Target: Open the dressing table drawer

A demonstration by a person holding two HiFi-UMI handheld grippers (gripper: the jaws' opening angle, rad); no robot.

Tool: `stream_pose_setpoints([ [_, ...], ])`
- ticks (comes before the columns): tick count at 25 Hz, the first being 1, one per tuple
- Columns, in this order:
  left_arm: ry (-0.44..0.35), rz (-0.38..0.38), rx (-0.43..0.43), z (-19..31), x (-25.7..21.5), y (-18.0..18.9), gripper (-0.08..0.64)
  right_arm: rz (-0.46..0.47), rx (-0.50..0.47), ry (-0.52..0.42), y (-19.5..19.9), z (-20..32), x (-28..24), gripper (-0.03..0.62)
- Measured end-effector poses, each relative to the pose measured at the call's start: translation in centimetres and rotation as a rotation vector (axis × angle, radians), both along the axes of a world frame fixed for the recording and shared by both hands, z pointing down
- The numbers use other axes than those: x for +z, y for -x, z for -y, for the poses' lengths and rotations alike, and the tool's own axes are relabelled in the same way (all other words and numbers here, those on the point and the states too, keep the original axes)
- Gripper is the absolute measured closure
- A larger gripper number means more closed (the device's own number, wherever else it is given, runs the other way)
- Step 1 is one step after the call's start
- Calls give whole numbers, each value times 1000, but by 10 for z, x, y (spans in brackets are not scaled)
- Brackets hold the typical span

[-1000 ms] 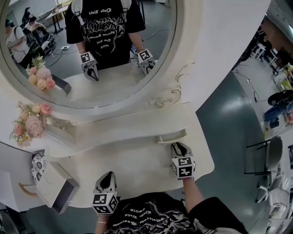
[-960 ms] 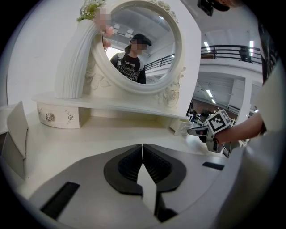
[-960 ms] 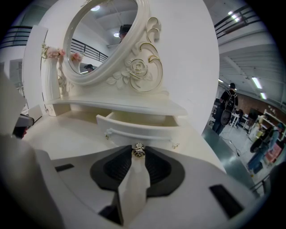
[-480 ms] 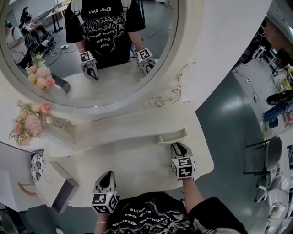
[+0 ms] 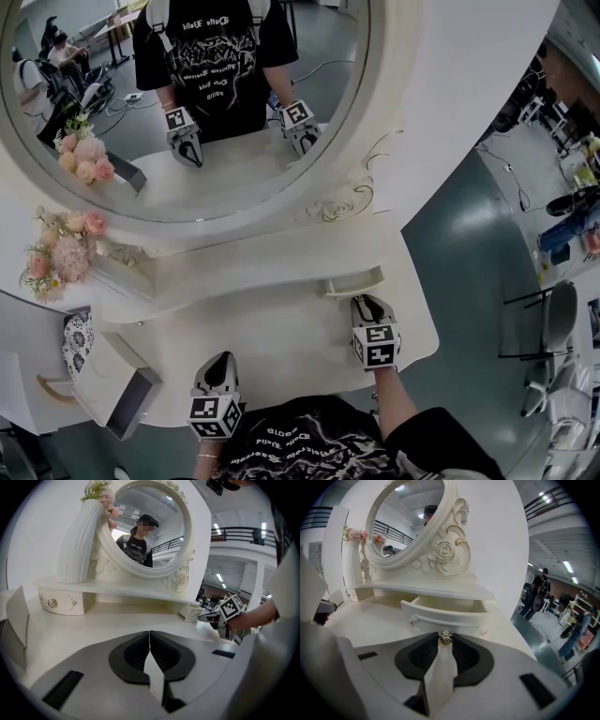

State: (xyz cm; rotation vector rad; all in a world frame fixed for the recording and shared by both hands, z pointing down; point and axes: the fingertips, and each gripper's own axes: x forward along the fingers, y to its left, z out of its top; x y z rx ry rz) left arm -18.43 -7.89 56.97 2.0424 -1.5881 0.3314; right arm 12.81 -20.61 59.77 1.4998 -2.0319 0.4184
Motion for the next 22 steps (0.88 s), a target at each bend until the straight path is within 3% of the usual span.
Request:
stream_pose_setpoints([
  [22, 5, 5, 5, 2, 2, 5, 543, -6, 4, 2, 0, -8, -1, 491],
])
